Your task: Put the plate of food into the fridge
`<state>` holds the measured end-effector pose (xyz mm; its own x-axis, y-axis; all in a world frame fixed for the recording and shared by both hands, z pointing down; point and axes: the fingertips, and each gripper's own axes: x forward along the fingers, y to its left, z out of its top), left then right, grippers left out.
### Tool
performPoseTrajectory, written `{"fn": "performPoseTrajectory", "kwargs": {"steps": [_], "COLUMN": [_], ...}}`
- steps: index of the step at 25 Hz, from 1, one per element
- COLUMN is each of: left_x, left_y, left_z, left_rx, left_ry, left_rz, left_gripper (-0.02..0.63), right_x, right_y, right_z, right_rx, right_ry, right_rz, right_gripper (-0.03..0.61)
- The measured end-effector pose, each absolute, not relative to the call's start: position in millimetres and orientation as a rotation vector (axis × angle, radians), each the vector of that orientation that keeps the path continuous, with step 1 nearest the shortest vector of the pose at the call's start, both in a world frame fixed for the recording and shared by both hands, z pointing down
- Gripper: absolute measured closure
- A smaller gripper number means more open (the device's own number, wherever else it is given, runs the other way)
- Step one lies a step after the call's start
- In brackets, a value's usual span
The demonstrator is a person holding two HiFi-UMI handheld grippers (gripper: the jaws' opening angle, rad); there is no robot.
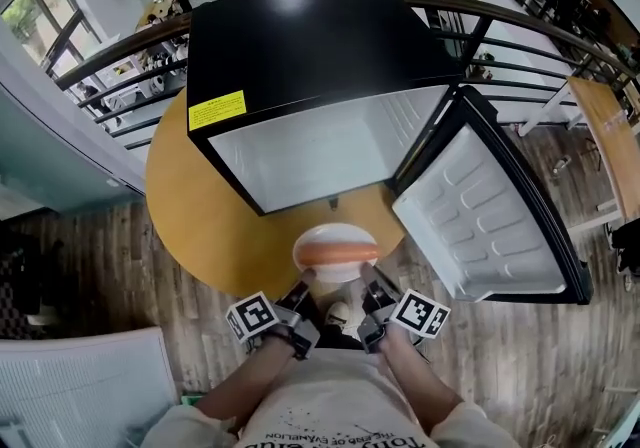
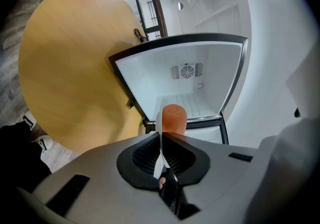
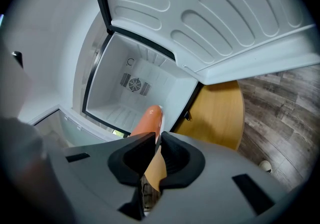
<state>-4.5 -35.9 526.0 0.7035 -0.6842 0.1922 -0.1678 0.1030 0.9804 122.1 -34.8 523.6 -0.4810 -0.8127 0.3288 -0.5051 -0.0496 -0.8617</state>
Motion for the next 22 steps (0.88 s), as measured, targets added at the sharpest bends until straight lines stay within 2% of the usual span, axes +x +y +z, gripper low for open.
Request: {"fn": "performPoseTrajectory", "kwargs": {"steps": [22], "left_x": [-2], "left_y": [-129], "left_z": [563], "left_rx": [1.371], "left_ry": [-0.829], "left_rz": [-0.517], "left_gripper": [0.580], "right_x": [128], "right_y": [-136], "right_z": [552], "right_rx": [-1.475], "right_ry": [1.952], "right_rz": [-1.494], "right_gripper": [0.525]}}
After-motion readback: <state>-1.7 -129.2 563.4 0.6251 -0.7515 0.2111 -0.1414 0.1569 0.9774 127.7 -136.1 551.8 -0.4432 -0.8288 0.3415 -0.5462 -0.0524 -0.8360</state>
